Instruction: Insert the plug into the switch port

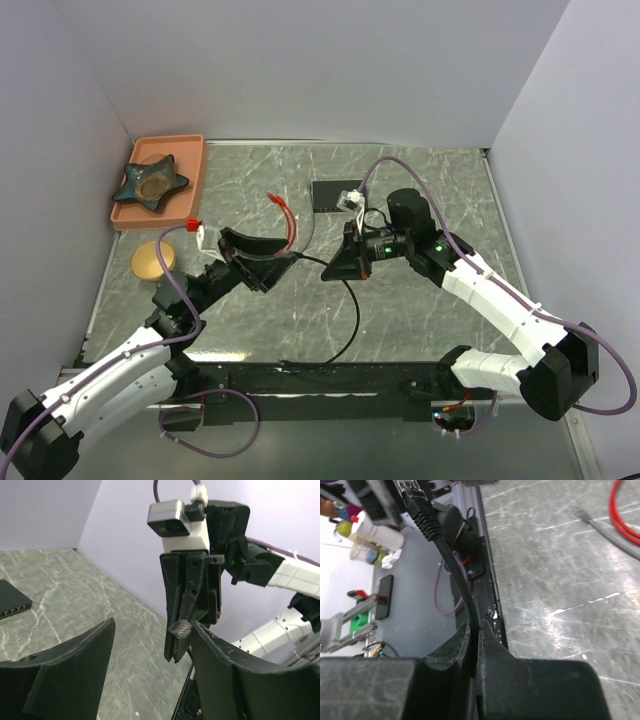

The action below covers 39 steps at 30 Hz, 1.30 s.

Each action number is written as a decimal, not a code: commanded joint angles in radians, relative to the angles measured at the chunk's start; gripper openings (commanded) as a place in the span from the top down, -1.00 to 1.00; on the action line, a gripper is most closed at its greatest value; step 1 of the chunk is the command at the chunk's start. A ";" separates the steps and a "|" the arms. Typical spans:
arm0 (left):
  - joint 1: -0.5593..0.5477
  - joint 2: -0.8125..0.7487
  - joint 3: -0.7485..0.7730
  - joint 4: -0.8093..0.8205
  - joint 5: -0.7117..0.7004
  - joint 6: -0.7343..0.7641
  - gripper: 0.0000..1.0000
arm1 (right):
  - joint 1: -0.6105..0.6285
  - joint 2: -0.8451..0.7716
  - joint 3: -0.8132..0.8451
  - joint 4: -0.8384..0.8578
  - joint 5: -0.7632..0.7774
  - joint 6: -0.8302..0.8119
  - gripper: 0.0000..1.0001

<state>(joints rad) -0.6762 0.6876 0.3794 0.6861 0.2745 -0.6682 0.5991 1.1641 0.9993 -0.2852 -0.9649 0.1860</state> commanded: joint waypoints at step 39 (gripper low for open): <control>-0.102 0.141 0.383 -0.528 -0.369 -0.286 0.98 | 0.151 -0.106 0.153 -0.069 0.724 -0.105 -0.98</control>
<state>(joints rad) -0.7727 0.8410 0.6685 0.3874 0.0551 -0.8345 0.6987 1.0836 1.0794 -0.3851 -0.4755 0.1223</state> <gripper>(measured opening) 0.098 0.992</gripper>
